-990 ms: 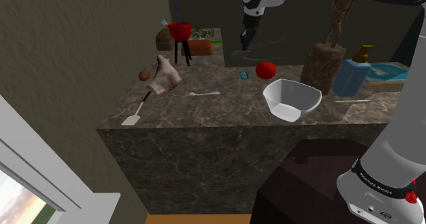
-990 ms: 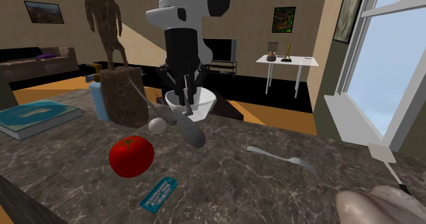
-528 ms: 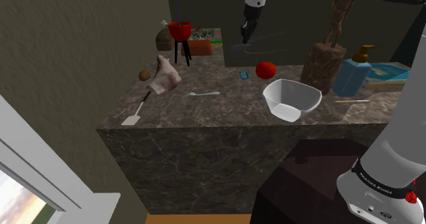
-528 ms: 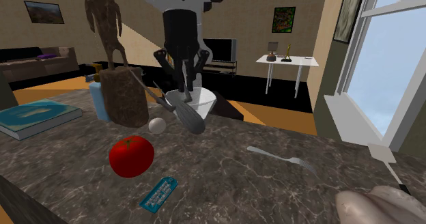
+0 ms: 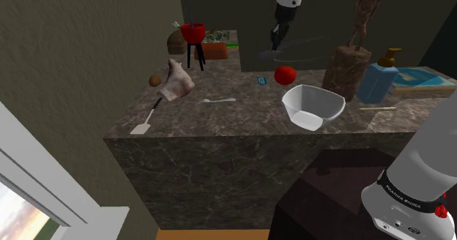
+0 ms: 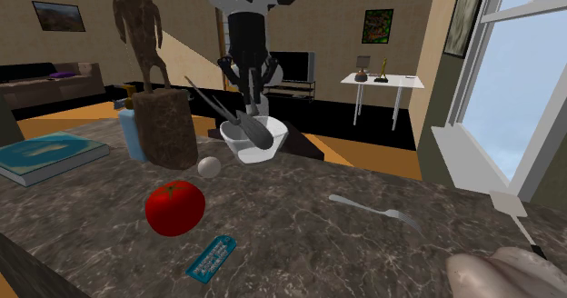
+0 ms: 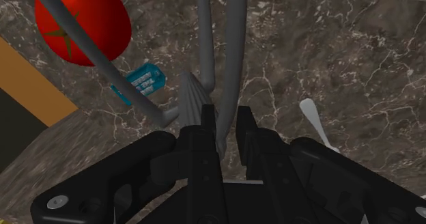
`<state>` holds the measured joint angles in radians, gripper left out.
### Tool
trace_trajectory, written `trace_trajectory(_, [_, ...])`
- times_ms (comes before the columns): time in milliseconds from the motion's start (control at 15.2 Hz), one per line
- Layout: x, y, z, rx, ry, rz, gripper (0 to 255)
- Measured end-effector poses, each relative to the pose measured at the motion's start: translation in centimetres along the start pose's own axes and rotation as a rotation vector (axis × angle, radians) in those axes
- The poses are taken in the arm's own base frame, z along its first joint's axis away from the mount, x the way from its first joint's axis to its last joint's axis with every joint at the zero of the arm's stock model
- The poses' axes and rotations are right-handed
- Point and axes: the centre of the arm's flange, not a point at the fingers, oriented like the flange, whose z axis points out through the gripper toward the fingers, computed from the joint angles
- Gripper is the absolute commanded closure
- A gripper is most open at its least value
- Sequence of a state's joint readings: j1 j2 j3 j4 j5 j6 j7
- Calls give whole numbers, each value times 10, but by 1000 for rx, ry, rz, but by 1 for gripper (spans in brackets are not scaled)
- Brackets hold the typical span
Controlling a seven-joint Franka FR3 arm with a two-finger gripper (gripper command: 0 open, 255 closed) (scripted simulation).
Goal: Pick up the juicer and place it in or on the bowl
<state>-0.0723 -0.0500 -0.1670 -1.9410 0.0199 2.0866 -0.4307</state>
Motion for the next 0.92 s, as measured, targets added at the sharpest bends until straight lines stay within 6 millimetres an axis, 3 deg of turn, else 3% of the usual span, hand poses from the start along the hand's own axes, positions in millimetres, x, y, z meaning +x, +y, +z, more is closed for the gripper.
trace_trajectory(924, [-156, -83, -50, 0, 0, 0, 255])
